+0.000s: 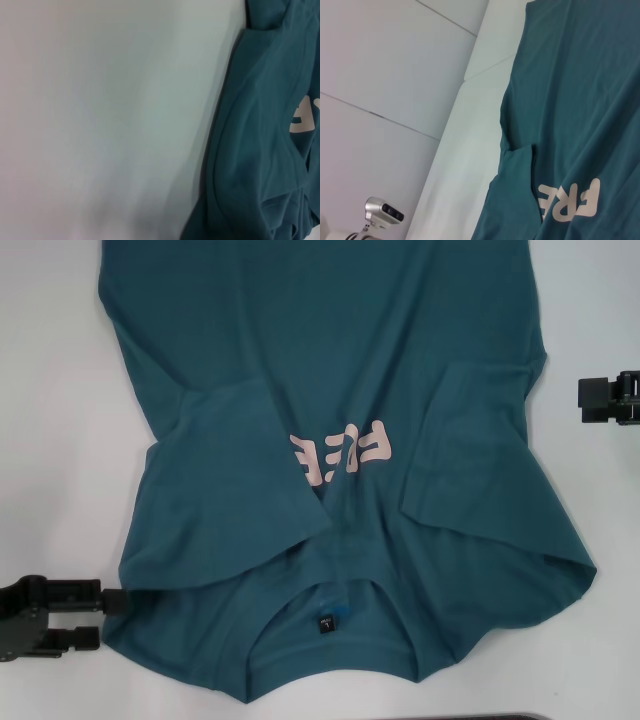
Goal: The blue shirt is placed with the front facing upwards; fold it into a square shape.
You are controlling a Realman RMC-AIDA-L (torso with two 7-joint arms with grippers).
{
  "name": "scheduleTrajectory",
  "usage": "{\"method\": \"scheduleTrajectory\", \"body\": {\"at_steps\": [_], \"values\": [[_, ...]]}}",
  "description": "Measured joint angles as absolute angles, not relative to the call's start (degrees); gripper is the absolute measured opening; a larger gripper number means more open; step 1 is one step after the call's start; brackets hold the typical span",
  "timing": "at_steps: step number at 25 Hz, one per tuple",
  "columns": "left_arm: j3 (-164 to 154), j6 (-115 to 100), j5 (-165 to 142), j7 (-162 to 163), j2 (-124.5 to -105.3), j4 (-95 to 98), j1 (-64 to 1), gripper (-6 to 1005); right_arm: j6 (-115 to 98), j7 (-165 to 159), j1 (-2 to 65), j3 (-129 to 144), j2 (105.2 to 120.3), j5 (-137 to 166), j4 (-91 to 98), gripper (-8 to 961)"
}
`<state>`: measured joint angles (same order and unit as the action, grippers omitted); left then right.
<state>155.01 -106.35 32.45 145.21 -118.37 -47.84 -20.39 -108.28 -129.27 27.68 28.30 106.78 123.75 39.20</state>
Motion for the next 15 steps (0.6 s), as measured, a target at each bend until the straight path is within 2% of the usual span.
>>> {"method": "scheduleTrajectory", "body": {"at_steps": [15], "values": [[154.8,-104.6,32.2,145.3,-118.97,-47.8,-20.5,720,-108.3,-129.2,27.5,28.3,106.78,123.8,39.2,766]]}}
